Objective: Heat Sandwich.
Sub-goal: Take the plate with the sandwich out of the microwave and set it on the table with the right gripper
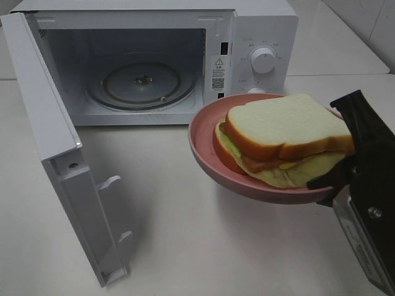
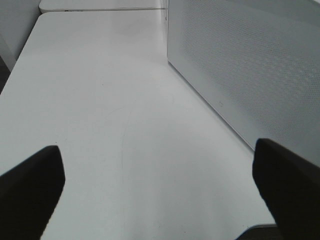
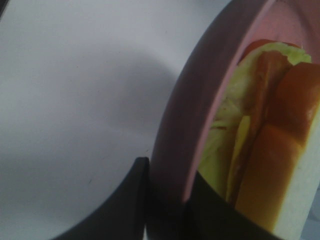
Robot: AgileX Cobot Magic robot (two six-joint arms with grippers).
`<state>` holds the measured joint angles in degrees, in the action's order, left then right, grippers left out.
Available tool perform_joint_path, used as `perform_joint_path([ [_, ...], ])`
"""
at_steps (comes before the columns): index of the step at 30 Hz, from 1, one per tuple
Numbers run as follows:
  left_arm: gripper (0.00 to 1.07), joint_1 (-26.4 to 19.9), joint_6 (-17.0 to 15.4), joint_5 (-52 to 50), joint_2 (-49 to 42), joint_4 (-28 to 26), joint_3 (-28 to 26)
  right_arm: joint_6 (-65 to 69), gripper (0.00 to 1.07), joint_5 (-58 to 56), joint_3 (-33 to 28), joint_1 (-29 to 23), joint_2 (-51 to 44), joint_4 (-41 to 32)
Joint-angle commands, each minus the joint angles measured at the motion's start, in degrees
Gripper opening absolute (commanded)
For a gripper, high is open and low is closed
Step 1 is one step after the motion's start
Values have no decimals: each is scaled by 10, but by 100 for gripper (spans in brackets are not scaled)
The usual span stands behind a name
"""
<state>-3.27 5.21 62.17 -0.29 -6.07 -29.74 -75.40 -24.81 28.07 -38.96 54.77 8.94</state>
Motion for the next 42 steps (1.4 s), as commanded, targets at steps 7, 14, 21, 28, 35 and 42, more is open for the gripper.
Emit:
perform_joint_path([
  [7, 98, 3, -1, -8, -9, -1, 1, 118, 1, -35, -3, 1, -34, 75],
  [14, 98, 3, -1, -8, -9, -1, 1, 223, 1, -62, -3, 1, -34, 143],
  [21, 98, 3, -1, -8, -9, -1, 1, 327, 1, -95, -3, 1, -34, 213],
  [28, 98, 3, -1, -8, -9, -1, 1, 417, 2, -135, -3, 2, -34, 265],
  [35, 98, 3, -1, -8, -9, -1, 1, 501, 3, -186, -3, 2, -34, 300],
  [42, 98, 3, -1, -8, -9, -1, 1, 627, 3, -235, -3, 2, -32, 343],
])
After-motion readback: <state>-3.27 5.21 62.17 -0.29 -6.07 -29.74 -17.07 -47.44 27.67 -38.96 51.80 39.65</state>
